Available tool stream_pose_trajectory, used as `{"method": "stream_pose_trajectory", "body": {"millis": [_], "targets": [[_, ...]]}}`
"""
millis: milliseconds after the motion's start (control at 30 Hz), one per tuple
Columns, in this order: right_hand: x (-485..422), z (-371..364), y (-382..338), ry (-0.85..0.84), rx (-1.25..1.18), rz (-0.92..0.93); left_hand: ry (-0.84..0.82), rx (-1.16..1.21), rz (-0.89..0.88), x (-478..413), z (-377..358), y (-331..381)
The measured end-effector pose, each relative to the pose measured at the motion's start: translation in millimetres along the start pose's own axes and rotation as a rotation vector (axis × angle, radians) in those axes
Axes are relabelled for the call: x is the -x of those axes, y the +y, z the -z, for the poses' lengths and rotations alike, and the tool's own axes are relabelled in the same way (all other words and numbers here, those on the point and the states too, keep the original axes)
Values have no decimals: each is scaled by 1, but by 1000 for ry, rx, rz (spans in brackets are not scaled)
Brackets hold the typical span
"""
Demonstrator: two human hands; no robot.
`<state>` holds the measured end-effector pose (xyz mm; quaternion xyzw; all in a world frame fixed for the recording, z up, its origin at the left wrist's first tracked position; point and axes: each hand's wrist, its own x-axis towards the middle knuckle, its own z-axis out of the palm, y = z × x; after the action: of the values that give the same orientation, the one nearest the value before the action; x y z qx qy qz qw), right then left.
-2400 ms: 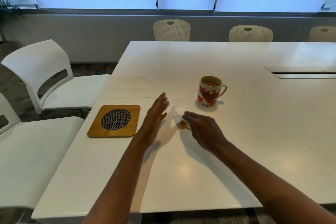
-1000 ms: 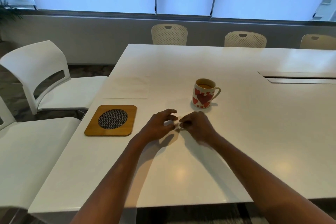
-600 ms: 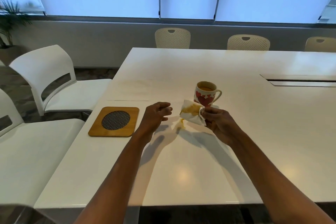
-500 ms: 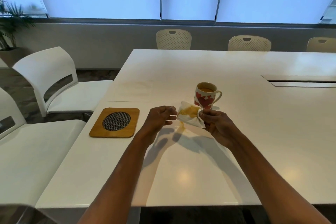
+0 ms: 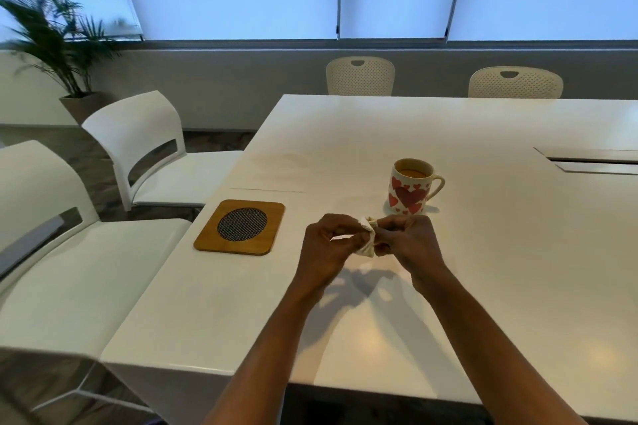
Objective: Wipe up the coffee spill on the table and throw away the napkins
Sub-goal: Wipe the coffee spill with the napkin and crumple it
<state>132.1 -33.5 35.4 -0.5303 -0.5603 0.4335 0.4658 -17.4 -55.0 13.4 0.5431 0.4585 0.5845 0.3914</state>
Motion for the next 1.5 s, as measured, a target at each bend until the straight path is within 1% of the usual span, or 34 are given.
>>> {"method": "stream_pose_trajectory", "body": {"millis": [100,167,233,267,333,400,467,533,633,700,767,833,933,1067,1133,1233,1267,1367,1433,1500], "targets": [[4,-8,-4,-75,33,76,121,-64,-6,5,-2,-1],[5,-9,-6,-186,-23,56,169,-114,-20,6,2,1],[7,-8,-7,-309,-105,36,224,-209,-87,7,6,3],[8,-8,-7,-340,-118,45,245,-263,-131,7,7,4],[9,-10,-4,-334,-128,65,266,-366,-210,10,6,6],[8,-14,-3,-289,-171,45,274,-411,-249,12,4,7],[5,-17,-4,-277,-218,-6,264,-388,-227,15,8,8],[3,-17,-6,-287,-276,-67,212,-325,-185,18,16,10],[1,-23,-11,-314,-359,-138,68,-205,-125,29,39,12],[2,-34,-15,-359,-388,-165,-1,-188,-122,37,57,13],[3,-51,-20,-398,-388,-176,24,-221,-156,43,74,14],[6,-70,-26,-416,-360,-138,108,-262,-216,44,89,17],[12,-97,-37,-426,-297,12,206,-256,-245,41,112,22],[14,-127,-47,-469,-210,145,254,-242,-180,35,146,30],[15,-137,-51,-536,-146,175,276,-209,-160,35,162,32],[24,-159,-57,-645,-122,214,340,-164,-78,37,189,30],[28,-171,-58,-638,-101,249,358,-163,-55,38,199,29],[34,-206,-57,-531,-3,374,402,-92,4,45,222,28],[41,-229,-56,-515,33,410,439,-59,27,62,237,28],[53,-248,-60,-542,41,431,468,-72,29,85,252,33]]}}
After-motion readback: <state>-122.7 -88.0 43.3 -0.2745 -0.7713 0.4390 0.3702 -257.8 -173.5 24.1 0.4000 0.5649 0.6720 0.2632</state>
